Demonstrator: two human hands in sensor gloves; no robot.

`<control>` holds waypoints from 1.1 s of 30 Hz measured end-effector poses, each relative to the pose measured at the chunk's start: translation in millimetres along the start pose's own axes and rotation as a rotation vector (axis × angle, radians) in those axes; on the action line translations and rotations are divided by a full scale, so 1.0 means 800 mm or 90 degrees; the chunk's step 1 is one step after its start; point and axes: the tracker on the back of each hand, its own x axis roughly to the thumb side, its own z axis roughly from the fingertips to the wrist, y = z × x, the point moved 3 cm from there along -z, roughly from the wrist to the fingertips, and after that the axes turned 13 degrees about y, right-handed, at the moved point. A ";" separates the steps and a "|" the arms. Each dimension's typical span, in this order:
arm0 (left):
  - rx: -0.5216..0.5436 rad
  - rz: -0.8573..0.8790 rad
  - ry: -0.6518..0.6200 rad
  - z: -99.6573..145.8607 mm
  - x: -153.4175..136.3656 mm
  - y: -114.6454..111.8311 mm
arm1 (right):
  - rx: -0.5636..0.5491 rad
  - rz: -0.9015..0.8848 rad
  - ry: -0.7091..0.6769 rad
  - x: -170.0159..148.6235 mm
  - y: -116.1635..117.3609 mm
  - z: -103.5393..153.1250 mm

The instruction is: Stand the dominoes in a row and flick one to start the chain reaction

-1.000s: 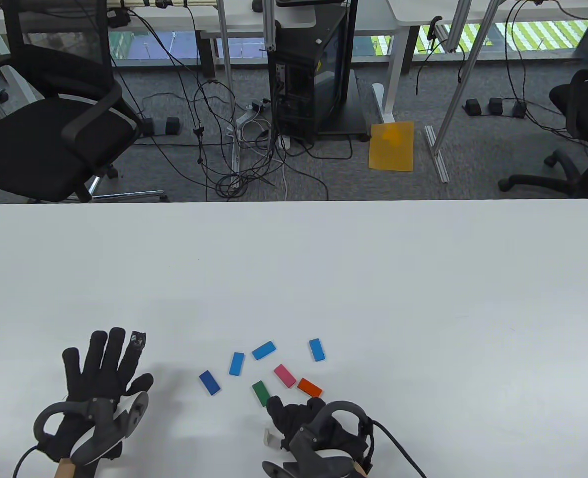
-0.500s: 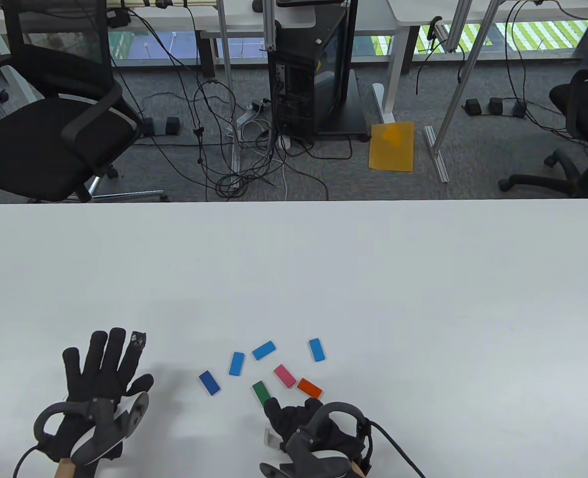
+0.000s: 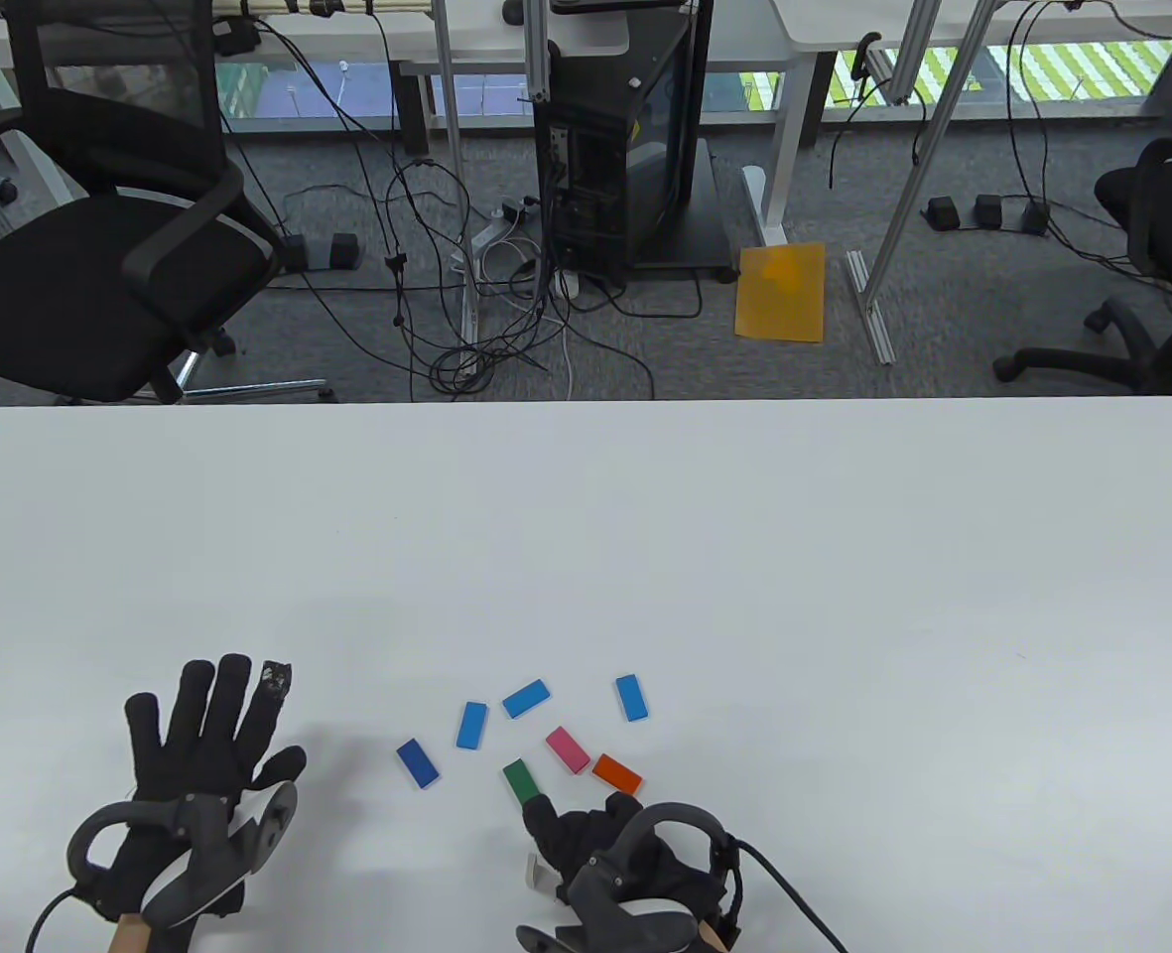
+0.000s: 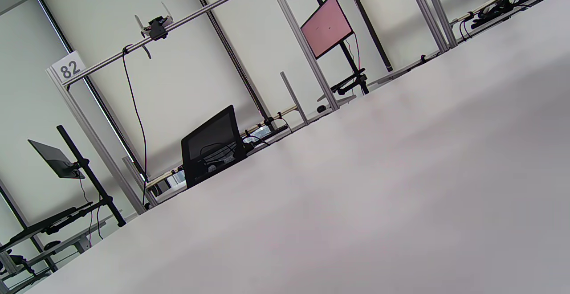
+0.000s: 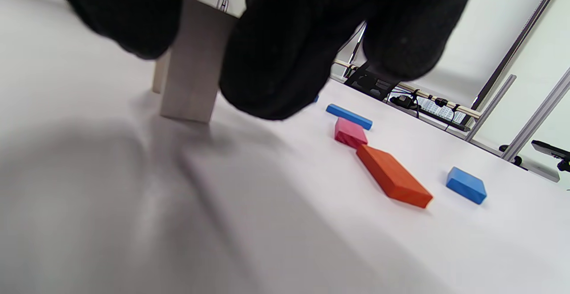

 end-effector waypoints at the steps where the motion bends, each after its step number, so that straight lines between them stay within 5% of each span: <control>1: 0.000 0.000 0.000 0.000 0.000 0.000 | 0.003 -0.003 0.000 0.000 0.000 0.000; 28: -0.002 -0.005 -0.004 0.001 0.001 0.001 | 0.007 0.000 -0.012 0.003 0.000 0.001; 33: -0.004 -0.009 0.002 0.001 0.000 0.000 | -0.026 0.008 0.027 -0.020 -0.023 0.010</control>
